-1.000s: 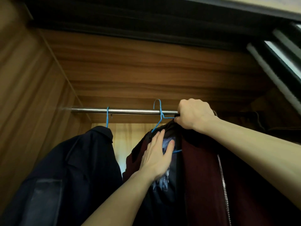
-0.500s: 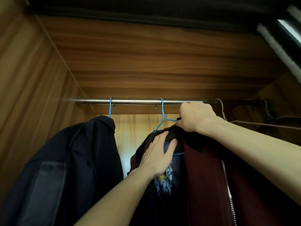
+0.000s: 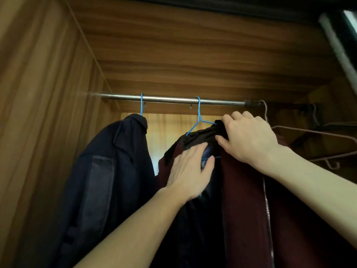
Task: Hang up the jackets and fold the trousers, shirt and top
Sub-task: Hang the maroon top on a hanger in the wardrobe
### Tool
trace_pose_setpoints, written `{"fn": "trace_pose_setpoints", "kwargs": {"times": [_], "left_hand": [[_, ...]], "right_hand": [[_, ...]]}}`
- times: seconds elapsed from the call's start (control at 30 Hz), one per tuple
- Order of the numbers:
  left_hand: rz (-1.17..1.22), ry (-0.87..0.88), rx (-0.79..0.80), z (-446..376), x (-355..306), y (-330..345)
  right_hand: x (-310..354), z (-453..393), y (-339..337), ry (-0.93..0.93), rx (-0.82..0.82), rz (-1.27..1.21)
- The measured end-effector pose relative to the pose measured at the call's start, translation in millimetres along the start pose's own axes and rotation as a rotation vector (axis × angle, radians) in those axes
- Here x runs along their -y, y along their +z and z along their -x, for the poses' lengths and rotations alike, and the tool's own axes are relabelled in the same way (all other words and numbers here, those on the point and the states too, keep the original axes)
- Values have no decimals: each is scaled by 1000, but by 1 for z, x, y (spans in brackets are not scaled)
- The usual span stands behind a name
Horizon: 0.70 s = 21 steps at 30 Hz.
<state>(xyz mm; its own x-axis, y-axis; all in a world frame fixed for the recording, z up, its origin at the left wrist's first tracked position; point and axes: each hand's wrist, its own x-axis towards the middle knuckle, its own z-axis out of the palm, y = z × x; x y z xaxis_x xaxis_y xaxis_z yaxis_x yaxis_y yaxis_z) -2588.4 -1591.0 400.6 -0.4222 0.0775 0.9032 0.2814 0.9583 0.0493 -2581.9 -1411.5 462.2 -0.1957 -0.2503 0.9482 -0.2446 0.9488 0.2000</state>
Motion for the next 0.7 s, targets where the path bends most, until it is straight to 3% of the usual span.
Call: {"fn": "trace_pose_setpoints", "kwargs": {"times": [0.17,0.37,0.7], "left_hand": [[-31,-8,-58,56,-21,-9],[96,9,-89,164,-57,4],[323,42,9,311,-117,19]], "right_hand": [[0,79,-19,-20,-93,-114],[4,193,-48,97,-65,-254],[-15,351,-120,189,79,-137]]}}
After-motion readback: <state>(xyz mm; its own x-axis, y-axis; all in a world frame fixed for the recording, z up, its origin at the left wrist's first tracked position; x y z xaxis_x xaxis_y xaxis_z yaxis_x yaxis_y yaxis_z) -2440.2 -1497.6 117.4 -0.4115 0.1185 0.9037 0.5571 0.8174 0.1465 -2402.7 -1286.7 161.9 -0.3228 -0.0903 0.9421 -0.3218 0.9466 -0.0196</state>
